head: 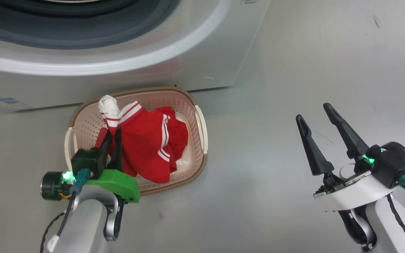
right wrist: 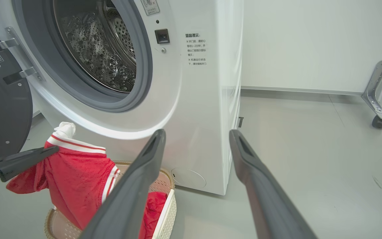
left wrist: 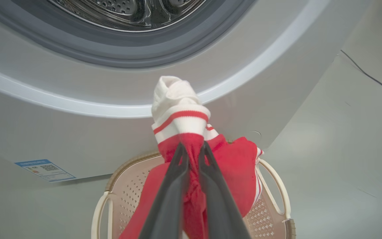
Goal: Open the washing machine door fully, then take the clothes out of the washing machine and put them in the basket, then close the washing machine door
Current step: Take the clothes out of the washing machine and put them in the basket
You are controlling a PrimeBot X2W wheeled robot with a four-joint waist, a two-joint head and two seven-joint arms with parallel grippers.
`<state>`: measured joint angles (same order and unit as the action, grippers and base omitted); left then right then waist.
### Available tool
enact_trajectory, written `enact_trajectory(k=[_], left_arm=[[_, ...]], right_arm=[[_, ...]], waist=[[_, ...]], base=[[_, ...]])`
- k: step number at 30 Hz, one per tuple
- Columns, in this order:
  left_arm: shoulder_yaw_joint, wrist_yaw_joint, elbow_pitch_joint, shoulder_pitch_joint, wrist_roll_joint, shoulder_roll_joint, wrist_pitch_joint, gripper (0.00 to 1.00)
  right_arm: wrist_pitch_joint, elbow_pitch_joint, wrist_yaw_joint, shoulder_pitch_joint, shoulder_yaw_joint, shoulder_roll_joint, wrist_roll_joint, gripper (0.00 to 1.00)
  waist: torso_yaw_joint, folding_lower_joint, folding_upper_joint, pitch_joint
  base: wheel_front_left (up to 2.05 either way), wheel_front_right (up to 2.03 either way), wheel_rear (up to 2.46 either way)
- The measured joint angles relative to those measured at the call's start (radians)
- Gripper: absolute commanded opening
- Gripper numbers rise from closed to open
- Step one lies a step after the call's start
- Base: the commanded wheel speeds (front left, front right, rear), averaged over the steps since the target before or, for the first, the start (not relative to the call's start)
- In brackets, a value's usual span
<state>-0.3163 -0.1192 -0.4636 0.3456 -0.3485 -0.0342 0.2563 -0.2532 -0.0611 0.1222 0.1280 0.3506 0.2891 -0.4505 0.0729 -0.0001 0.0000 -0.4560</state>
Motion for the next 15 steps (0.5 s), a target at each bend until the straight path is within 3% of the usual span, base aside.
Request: enact_trajectory(k=[15], left_arm=[[0.023, 0.0, -0.339, 0.197, -0.004, 0.002, -0.053, 0.0]], right_arm=[[0.0, -0.012, 0.0, 0.095, -0.009, 0.008, -0.052, 1.0]], waist=[[0.08, 0.0, 0.0, -0.158]], base=[[0.0, 0.0, 0.0]])
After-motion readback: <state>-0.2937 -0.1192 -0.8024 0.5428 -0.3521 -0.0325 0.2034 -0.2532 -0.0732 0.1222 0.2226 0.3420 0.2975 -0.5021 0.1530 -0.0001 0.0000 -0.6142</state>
